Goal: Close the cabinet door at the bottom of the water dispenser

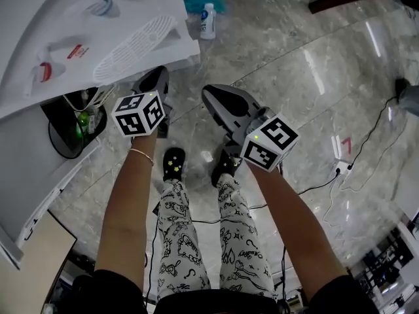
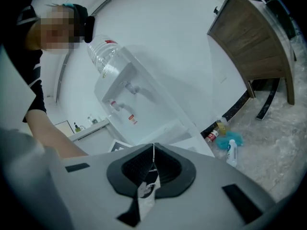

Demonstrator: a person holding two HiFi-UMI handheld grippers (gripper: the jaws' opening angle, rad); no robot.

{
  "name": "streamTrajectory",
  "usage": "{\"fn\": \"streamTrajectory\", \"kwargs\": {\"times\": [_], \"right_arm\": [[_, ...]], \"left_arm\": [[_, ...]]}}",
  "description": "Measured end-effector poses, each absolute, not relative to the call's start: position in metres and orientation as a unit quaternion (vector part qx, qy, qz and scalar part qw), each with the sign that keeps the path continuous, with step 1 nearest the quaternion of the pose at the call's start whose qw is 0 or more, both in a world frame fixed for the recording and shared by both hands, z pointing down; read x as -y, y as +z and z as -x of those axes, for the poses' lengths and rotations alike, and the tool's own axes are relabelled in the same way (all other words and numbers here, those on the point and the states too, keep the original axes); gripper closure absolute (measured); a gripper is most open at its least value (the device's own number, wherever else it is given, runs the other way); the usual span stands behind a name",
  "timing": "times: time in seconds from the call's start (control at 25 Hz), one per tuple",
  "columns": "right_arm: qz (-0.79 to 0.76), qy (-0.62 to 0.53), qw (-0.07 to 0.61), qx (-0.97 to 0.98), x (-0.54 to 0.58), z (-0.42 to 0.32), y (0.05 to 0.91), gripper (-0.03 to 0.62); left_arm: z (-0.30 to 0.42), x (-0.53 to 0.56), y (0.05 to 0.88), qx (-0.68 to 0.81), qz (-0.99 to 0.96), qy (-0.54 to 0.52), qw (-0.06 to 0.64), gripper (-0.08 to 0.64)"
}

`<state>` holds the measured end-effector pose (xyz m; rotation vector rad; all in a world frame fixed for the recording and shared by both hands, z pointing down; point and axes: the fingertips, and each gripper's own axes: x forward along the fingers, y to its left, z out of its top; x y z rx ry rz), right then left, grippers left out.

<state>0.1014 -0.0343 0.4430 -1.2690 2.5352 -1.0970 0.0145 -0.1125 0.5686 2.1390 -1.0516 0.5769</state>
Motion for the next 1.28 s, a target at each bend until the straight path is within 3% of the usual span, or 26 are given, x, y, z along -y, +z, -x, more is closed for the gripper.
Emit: {"fn": "streamTrajectory", "kwargs": {"times": [0.2,0.48,0.96,1.28], "right_arm": [[0.413,-0.356,0.086,-0.834,0.041,-0.104,0.433,0.575],[0.418,-0.353,0.082,-0.833,0.044,-0.118,0.431,0.575],[0.437,-0.349,0.099,-0.823,0.050,-0.125,0.422,0.575],[0.443,-0.336,0.060,-0.829,0.043,-0.121,0.419,0.575]], "left_arm": [[-0.013,0.139,0.574,0.432,-0.815,0.228,0.312,0.563],[-0.010,0.152,0.583,0.446,-0.809,0.242,0.298,0.563],[-0.009,0.166,0.562,0.460,-0.810,0.189,0.310,0.563],[-0.026,0.117,0.517,0.395,-0.855,0.201,0.270,0.563]]}}
